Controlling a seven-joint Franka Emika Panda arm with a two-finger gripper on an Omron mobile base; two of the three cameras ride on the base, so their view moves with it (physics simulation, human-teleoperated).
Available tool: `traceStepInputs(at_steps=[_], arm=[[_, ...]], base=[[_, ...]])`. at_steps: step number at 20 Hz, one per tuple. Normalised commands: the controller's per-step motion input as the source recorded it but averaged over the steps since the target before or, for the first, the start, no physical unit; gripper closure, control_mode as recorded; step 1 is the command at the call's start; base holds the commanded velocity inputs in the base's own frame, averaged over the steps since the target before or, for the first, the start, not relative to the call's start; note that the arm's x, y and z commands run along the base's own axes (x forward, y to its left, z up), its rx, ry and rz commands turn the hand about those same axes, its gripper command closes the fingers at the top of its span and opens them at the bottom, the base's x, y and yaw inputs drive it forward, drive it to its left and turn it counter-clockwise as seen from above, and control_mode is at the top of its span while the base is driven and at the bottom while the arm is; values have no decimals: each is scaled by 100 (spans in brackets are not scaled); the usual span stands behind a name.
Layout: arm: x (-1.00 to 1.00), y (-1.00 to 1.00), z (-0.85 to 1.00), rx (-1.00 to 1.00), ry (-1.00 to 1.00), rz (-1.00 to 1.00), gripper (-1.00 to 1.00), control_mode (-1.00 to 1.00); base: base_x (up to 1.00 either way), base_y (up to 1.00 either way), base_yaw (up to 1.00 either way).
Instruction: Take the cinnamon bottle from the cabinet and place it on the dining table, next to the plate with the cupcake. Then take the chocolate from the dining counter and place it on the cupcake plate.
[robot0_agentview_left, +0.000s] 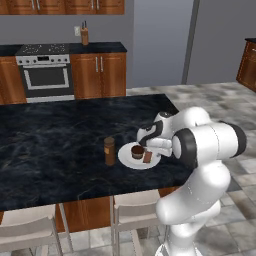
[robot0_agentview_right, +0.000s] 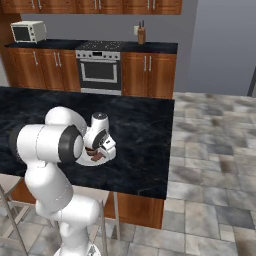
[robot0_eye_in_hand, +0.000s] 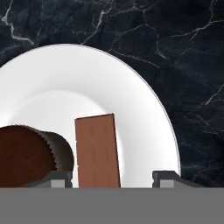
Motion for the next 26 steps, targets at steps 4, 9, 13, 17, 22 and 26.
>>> traceStepInputs(at_steps=[4, 9, 13, 17, 22, 26], arm=[[-20, -4, 33, 1, -5, -2, -100, -100], [-33, -2, 45, 2, 0, -1, -100, -100], [-46, -2, 43, 0, 0, 0, -100, -100], [-65, 0, 42, 0, 0, 0, -100, -100], [-80, 0, 30, 0, 0, 1, -100, -100], [-83, 3, 20, 0, -2, 0, -100, -100]], base=[[0, 0, 0], [0, 0, 0], [0, 0, 0], [0, 0, 0], [0, 0, 0], [0, 0, 0]])
